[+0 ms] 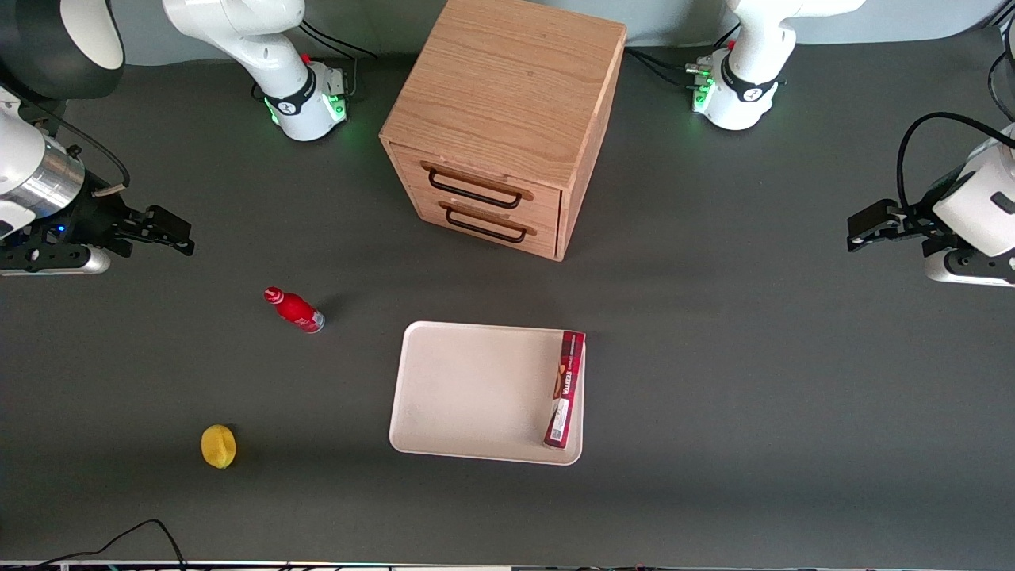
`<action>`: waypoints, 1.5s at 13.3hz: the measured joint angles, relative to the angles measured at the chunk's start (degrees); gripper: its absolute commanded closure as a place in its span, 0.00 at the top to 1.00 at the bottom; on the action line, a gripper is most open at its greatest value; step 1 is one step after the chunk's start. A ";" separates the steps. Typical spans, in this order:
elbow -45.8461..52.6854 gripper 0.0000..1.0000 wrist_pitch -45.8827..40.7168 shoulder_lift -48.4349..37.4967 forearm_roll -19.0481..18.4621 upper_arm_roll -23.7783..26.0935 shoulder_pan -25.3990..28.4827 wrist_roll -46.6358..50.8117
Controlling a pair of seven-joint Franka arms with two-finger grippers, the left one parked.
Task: Place coke bottle on tray
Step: 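Close the right gripper around the neck of the red Coca-Cola bottle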
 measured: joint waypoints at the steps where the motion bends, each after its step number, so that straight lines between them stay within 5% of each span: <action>1: 0.02 1.00 0.00 0.14 0.00 -0.21 0.02 -0.01; 9: 0.46 1.00 1.32 7.41 1.01 0.58 0.35 0.16; 16: -15.58 0.99 24.69 9.87 2.11 2.81 0.38 0.28; 19: -22.41 0.89 32.90 9.64 2.12 3.52 0.38 0.32; 20: -23.62 0.77 34.05 9.53 2.12 3.66 0.38 0.32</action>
